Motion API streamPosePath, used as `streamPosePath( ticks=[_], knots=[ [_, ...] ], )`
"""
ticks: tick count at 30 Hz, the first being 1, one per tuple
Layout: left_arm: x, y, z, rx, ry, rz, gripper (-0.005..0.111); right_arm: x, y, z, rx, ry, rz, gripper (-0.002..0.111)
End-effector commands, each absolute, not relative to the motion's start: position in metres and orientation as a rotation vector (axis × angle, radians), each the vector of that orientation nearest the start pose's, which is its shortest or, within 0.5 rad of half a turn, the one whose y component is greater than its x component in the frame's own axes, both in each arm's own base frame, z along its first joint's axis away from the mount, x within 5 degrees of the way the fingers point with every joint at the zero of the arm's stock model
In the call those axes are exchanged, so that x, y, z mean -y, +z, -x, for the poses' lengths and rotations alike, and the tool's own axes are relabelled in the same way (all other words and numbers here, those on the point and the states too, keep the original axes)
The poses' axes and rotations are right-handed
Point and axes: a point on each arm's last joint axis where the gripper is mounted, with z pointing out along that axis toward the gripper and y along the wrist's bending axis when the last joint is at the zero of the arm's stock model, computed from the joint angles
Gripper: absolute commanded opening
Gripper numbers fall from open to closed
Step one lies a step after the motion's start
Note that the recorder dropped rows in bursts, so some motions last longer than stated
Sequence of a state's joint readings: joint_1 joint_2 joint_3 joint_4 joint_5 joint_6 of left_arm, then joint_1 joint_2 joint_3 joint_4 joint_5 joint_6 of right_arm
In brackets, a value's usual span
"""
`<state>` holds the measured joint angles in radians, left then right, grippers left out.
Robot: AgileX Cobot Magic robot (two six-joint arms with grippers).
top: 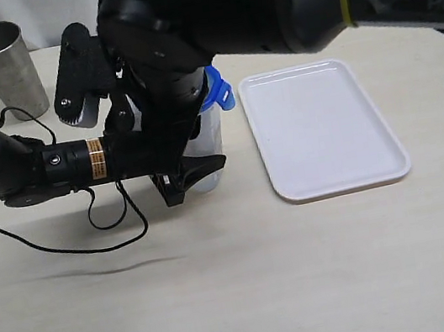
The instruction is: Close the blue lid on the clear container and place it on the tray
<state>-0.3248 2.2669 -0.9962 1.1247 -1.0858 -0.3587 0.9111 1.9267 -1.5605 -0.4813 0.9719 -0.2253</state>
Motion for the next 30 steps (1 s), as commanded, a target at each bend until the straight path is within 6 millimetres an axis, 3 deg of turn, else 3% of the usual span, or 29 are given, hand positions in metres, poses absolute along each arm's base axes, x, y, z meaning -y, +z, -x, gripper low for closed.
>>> streamPosePath(
  ticks=[1, 11, 14, 18, 22, 26, 30],
  knots=[
    [0.189, 0.066, -0.326, -1.496, -0.932, -1.235, 0.000, -0.296, 0.235, -0.274, -2.304, -0.167, 1.623, 0.050],
    [0.189, 0.066, -0.326, -1.496, -0.932, -1.235, 0.000, -0.258, 0.278, -0.299, -2.336, 0.456, 1.376, 0.050],
    [0.189, 0.066, -0.326, -1.496, -0.932, -1.235, 0.000, -0.248, 0.291, -0.302, -2.257, 0.600, 1.381, 0.050],
    [0.189, 0.066, -0.326, -1.496, -0.932, -1.235, 0.000, -0.233, 0.312, -0.302, -2.166, 0.669, 1.384, 0.050],
    [0.189, 0.066, -0.326, -1.496, -0.932, -1.235, 0.000, -0.217, 0.332, -0.299, -2.082, 0.556, 1.436, 0.049],
    [0.189, 0.066, -0.326, -1.498, -0.930, -1.236, 0.000, -0.204, 0.340, -0.288, -1.912, 0.209, 1.725, 0.045],
    [0.189, 0.066, -0.326, -1.500, -0.929, -1.237, 0.000, -0.208, 0.338, -0.273, -1.730, -0.051, 1.953, 0.045]
  ],
)
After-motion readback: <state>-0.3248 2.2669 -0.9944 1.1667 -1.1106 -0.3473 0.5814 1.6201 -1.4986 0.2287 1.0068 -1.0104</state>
